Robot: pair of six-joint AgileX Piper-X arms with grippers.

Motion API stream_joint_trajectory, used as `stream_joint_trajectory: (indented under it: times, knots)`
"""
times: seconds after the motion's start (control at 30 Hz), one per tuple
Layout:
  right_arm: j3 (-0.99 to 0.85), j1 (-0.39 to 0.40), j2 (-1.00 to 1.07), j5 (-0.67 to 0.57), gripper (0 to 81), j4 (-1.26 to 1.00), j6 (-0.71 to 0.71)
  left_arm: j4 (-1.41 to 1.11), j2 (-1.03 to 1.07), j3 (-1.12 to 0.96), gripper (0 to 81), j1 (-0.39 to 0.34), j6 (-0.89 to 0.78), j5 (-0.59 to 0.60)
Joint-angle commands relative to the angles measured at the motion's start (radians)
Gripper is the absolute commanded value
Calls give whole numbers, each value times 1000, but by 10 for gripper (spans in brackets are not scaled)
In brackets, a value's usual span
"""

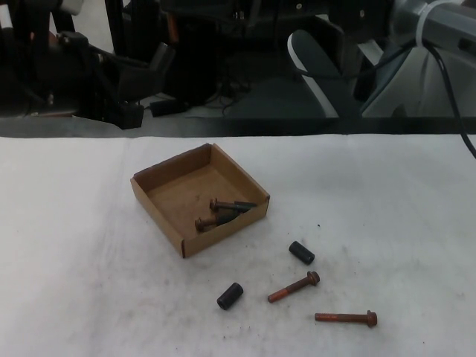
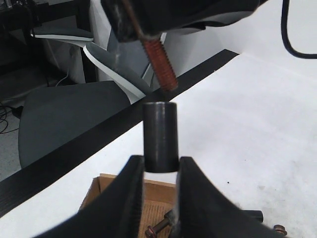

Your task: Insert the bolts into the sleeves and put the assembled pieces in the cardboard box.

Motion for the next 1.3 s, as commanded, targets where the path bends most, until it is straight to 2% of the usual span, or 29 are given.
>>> stream_joint_trajectory:
  times: [0.0,0.6,1.0,1.27]
  knots:
    - [-9,2,5,-3,2,-5,4,-19,-5,-2,8,2,-7,7]
    - [-9,24,5,13,2,-5,28,-34,-5,-2,8,2,-15,7]
    - [-9,81,5,12,2,-5,34,-34,-5,-2,8,2,-15,7]
    - [-9,81,5,12,2,-5,34,-34,-5,-2,8,2,-38,7]
